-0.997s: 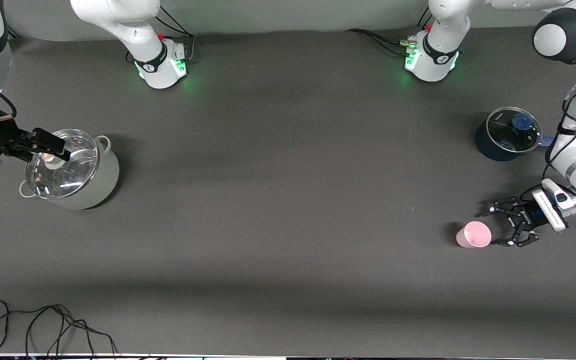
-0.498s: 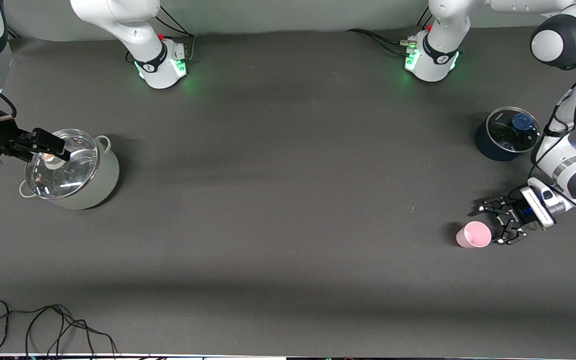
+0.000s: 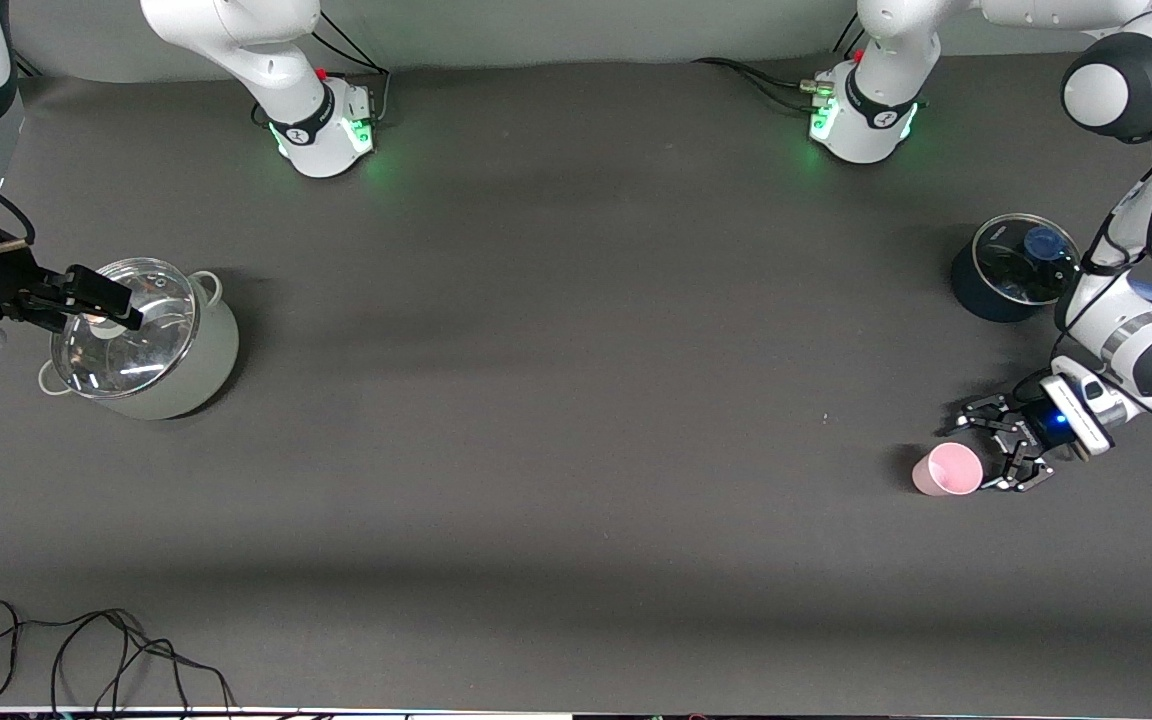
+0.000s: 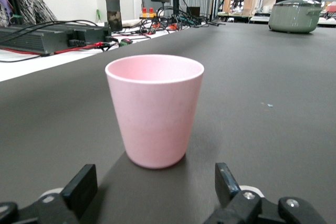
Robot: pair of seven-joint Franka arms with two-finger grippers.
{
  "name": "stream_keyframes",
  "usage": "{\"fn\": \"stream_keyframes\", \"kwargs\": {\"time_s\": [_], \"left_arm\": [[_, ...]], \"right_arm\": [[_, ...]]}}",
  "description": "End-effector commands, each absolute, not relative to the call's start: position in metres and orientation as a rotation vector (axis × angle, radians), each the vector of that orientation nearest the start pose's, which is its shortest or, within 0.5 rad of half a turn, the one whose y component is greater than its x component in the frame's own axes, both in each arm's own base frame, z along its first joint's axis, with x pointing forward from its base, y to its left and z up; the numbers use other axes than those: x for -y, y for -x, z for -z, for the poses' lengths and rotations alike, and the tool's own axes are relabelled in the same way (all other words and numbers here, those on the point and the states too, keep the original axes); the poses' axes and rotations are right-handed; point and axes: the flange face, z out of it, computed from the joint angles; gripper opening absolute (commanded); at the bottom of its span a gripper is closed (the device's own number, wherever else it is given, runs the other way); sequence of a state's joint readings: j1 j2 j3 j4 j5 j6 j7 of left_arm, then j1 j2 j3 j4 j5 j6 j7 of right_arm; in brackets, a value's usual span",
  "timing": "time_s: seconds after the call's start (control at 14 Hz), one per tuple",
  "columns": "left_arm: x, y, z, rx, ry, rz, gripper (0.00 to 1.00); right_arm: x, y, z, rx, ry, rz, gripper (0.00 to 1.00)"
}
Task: Transfer pink cup from left to right arm
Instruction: 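Lower the open left gripper around the pink cup and close it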
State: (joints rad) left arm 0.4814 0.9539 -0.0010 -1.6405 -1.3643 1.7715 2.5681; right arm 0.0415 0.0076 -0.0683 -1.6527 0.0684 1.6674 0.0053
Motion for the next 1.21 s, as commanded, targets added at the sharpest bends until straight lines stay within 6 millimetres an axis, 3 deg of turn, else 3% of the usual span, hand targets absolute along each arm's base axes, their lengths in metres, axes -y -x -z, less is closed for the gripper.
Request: {"fn": "stream_keyframes", "kwargs": {"time_s": [0.0,0.36,0.78,0.85,1.0,1.14], "left_arm": [[-0.196,-0.591,-0.058,1.115,-1.725,-1.354,1.0],[-0.175,-0.6,-0.052,1.115,-1.745,-1.352,1.0],[-0.164,-0.606,-0.051,1.108,-1.758,-1.353,1.0],[-0.163,-0.606,-0.051,1.111,-1.756,-1.353,0.96],[-0.164,-0.607,-0.052,1.116,-1.762,-1.354,0.7],[-0.163,-0.607,-0.052,1.117,-1.76,-1.353,0.56]], "right_arm": [[0.002,-0.565,-0.601,-0.069,3.067,0.021,1.0],[0.012,-0.566,-0.596,-0.079,3.056,-0.005,1.0],[0.006,-0.565,-0.597,-0.058,3.055,-0.006,1.0],[0.005,-0.566,-0.597,-0.056,3.055,-0.006,1.0],[0.005,-0.565,-0.596,-0.056,3.055,-0.008,1.0],[0.005,-0.565,-0.597,-0.055,3.057,-0.006,1.0]]}}
